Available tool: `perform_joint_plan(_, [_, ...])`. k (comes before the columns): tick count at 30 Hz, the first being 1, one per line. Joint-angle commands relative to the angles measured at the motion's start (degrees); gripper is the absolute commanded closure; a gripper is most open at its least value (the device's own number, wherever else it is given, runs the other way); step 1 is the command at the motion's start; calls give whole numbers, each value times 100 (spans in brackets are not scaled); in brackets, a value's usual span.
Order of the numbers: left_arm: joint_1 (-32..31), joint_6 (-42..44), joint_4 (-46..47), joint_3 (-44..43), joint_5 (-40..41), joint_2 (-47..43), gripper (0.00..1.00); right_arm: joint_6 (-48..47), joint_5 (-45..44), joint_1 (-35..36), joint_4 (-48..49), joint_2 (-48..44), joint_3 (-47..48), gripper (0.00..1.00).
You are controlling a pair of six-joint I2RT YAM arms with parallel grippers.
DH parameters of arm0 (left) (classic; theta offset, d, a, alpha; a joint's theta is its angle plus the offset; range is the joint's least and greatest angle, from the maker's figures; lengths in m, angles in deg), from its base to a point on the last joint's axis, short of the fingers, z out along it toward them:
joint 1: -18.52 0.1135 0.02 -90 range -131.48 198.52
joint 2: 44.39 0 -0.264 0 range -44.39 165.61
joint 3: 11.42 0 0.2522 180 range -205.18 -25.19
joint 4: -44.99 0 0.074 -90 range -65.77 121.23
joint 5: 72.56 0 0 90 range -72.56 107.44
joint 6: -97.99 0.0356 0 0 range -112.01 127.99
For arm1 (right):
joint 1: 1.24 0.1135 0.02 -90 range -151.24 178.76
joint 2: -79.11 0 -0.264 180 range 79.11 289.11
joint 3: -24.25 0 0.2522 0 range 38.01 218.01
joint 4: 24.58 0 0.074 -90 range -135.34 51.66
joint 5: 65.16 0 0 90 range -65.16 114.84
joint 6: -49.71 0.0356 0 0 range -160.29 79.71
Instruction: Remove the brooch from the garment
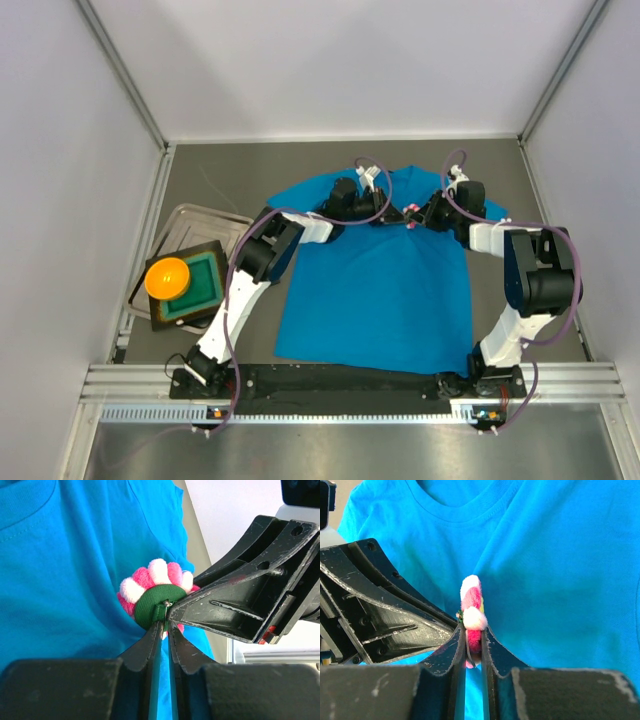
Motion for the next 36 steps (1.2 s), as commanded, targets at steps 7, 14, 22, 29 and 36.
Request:
perform_joint_plan(7, [-18,120,7,-270,-97,-34,90,-70,175,25,278,17,55,100])
perform_joint_plan(14, [-9,-11,-98,-481,-370,98,100,-123,325,25,400,26,29,100])
perform_joint_plan(22, [8,-12,-468,-833,-730,291,100,-228,737,16,787,-27,-129,100])
perform_joint_plan(29, [9,191,-916,-956,-598,353,100,-36,1361,-63,1542,-80,-427,100])
perform_joint_plan(36, [35,-46,-838,-1228,-835,616,100,106,1863,-124,2334,-88,-700,100])
